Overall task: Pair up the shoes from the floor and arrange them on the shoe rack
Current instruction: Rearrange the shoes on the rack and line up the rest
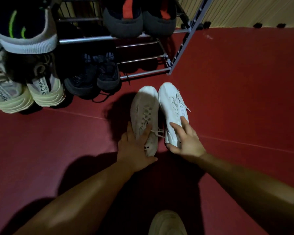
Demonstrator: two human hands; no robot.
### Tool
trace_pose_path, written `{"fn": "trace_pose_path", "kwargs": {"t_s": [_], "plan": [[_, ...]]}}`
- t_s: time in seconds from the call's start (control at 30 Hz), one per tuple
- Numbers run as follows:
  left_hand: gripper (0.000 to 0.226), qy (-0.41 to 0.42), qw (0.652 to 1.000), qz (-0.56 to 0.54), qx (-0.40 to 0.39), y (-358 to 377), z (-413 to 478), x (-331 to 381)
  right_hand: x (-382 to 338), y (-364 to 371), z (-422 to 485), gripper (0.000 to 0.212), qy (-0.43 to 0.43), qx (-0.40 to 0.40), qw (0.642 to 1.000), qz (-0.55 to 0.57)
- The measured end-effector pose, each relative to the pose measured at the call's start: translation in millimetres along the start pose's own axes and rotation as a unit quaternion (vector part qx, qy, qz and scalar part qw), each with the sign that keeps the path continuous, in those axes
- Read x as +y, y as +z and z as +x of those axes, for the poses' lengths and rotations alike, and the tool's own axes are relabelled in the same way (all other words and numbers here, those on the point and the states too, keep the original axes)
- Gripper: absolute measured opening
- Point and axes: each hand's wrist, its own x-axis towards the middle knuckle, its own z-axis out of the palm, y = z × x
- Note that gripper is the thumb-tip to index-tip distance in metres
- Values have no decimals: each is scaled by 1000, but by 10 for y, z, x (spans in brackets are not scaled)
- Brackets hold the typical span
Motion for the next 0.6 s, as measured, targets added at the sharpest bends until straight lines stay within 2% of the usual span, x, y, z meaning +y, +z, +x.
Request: {"fn": "trace_pose_path", "kwargs": {"t_s": [0.1,0.23,0.3,0.4,0.5,0.6], "plan": [[105,0,998,-68,13,66,14,-5,-8,57,7,90,42,26,998,44],[89,-2,977,-202,64,133,-14,-16,16,66,35,88,72,22,995,67],[88,4,950,-298,92,109,-12,12,65,50,46,84,52,42,992,104],[79,24,886,-440,145,-19,24,75,104,-11,32,82,30,81,984,156],[72,70,867,-450,202,-202,43,177,83,-74,24,87,4,93,982,165],[70,57,870,-434,226,-413,248,229,61,-151,122,91,-37,104,981,158]]}}
